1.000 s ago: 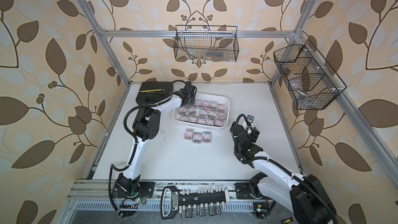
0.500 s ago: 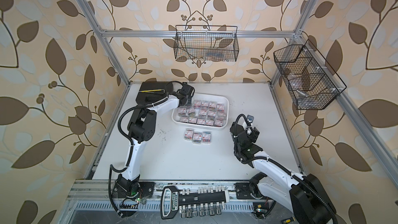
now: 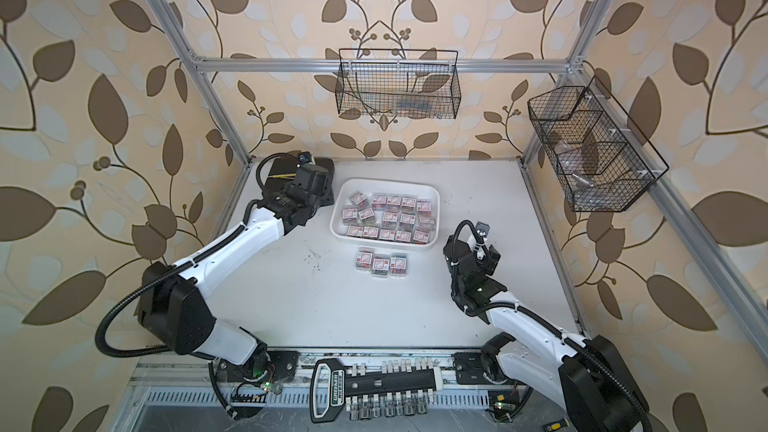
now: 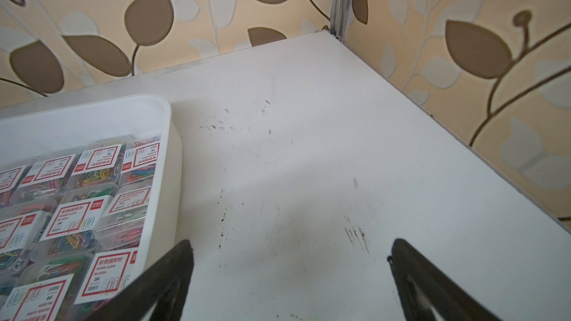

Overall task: Take the paper clips out of the storage box
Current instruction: Pick up the boxed paper clips from the storage box, then place the boxed paper clips at the center of the board.

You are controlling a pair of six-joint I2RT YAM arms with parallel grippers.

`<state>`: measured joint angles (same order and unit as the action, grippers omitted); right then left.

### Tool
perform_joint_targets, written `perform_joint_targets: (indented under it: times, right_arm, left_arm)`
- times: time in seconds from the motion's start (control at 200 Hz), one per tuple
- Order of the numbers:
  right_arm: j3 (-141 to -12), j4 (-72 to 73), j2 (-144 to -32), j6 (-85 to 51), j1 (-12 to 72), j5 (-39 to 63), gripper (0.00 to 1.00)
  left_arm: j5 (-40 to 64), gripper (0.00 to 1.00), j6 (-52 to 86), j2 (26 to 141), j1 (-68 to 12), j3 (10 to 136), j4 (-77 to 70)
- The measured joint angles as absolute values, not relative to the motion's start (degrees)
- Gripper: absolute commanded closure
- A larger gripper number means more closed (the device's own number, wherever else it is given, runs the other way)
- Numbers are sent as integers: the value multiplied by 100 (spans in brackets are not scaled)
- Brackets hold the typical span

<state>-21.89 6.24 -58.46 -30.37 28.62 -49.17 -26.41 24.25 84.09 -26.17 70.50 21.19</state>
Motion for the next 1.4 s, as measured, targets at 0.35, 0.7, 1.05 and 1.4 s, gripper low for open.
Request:
perform_joint_targets:
  times: [0.35,0.7,1.05,1.4]
  right_arm:
    - [-2189,624,-5846,-3039,2871,-4956,0]
    - [-2189,624,-5815,-3039,2895,-4974,0]
    - [-2189,622,-5815,-3039,2915,-5002,0]
    - [-2189,622,-5815,-3037,2958,-5061,0]
  left_arm:
    - [-2480,67,2971,6884,-2615,5109,2248]
    - [-1487,68,3494,6775,-2630,3647,1667]
    - [-1116,66,3505,7170,-2956,3245,600]
    - [-1264,66,3487,8128,-3656,3330,-8]
